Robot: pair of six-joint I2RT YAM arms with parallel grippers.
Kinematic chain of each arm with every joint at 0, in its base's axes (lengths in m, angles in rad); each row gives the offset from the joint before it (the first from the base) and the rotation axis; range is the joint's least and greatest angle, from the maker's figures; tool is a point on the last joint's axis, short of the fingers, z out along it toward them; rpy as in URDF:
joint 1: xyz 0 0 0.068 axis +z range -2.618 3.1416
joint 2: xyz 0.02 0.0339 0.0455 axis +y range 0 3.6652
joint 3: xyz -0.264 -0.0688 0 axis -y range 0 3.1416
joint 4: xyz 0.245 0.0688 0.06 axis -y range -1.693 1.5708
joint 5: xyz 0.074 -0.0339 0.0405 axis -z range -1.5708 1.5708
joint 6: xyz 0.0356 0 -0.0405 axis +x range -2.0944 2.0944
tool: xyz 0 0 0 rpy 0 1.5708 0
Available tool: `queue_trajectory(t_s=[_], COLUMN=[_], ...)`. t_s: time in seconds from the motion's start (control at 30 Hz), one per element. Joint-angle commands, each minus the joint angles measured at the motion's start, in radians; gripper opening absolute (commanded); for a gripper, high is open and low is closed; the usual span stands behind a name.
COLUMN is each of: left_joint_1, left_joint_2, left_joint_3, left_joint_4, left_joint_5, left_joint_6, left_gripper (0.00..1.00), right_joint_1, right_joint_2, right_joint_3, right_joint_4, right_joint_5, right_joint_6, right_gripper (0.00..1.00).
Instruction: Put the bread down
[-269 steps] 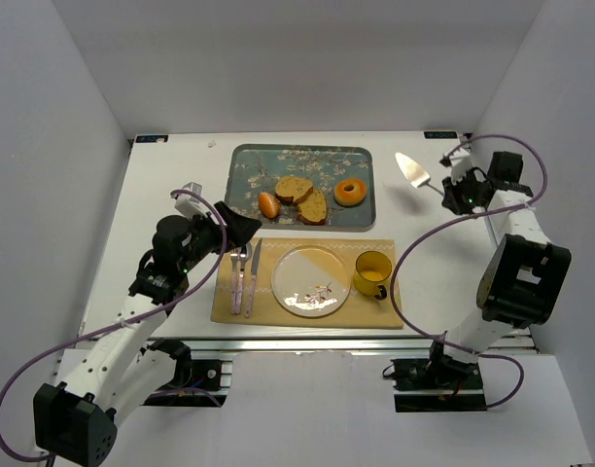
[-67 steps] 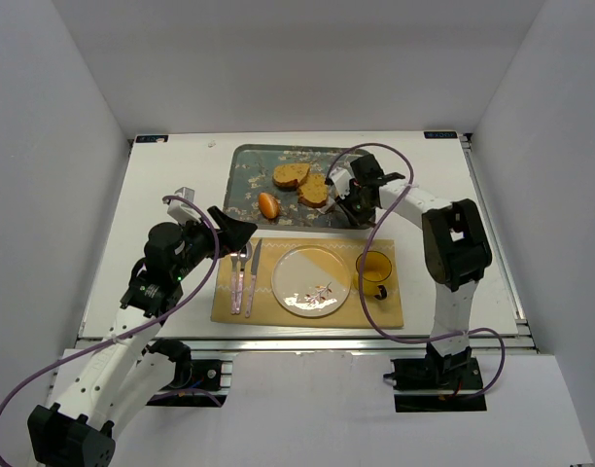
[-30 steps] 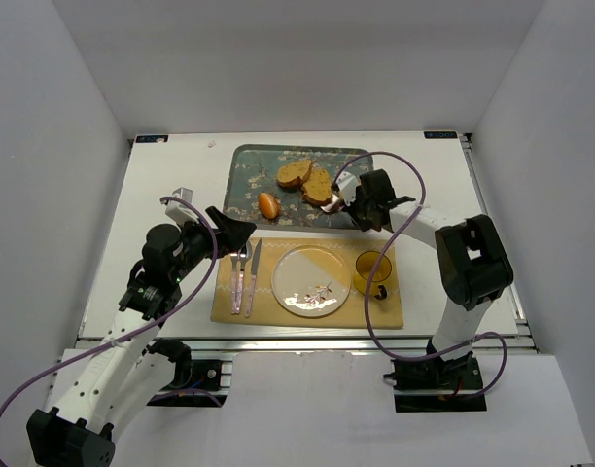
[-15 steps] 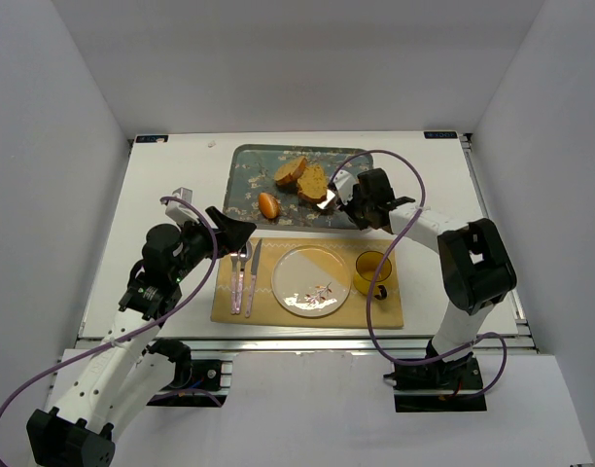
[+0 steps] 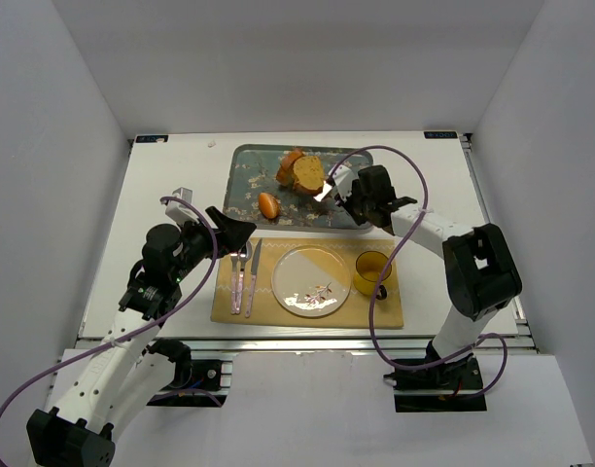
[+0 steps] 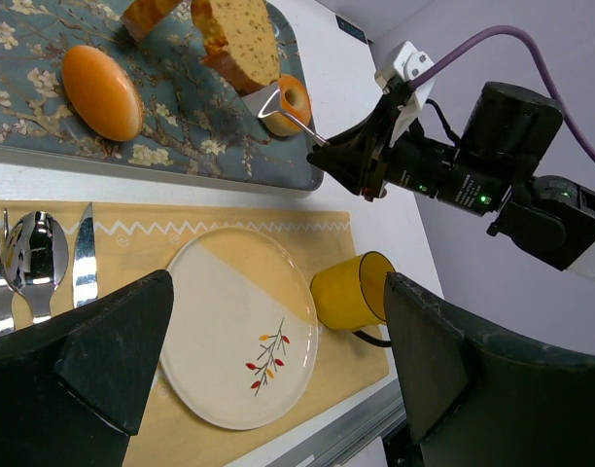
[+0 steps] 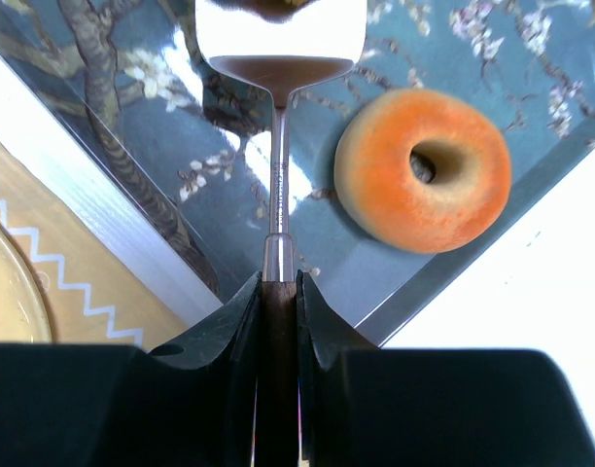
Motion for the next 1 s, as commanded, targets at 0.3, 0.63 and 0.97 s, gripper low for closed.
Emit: queue_trajectory(t_s=[0.3, 0.63, 0.97], left_joint_1=[0.007, 0.005, 0.005], left_joint_2=[-0.011, -0.016, -0.02], left_joint_3=[0.018, 0.015, 0.018], left_joint_4=[0.006, 0.006, 0.001], left_joint_5=[-0.002, -0.006, -0.006], left_joint_6=[-0.001, 0.001, 0.004], left_gripper=[0.98, 0.98, 0.98], right_joint_1=[0.012, 0.011, 0.017], right_joint_2=[-0.073, -0.201, -0.394], right_joint_3=[0.006, -0.027, -0.173], right_joint_4=[0.092, -0.086, -0.296], right_joint_5=[-0.017, -0.197, -0.36], right_joint_6=[-0.003, -0.193, -0.466], right_gripper=[0.0, 0.0, 0.0])
